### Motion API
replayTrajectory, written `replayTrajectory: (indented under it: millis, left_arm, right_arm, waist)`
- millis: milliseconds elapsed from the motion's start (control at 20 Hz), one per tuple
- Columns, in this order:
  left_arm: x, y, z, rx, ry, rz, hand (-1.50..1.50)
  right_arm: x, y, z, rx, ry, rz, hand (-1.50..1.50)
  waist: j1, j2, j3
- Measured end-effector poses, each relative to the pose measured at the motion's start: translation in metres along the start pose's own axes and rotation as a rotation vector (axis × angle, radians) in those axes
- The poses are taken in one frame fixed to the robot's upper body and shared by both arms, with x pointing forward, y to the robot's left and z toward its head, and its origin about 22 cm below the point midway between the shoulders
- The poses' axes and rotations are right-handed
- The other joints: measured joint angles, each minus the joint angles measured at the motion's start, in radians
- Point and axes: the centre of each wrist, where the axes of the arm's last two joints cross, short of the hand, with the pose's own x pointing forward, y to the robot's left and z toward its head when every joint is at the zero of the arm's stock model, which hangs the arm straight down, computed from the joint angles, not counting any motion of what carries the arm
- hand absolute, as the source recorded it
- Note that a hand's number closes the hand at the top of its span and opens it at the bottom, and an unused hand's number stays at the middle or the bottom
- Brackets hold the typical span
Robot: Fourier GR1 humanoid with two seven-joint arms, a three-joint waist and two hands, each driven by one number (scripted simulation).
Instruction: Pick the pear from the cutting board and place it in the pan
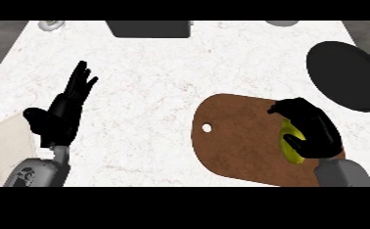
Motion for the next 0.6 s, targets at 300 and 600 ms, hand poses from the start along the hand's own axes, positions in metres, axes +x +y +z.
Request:
replayTrajectory:
  millis: [300,600]
  left_arm:
    - [0.009,0.005,-0.013,0.009,-0.029,0.011,0.0]
    - [0.015,0.006,-0.021,-0.003,-0.032,0.021,0.0]
  right_arm:
    - [0.04,-0.073,0.053,-0.084,-0.008,0.111,-1.5]
    - [0.115,-0.099,0.044,-0.016,0.097,0.332,-1.5]
  waist:
    - [0.007,0.005,0.002]
    - [0.021,0.007,0.004]
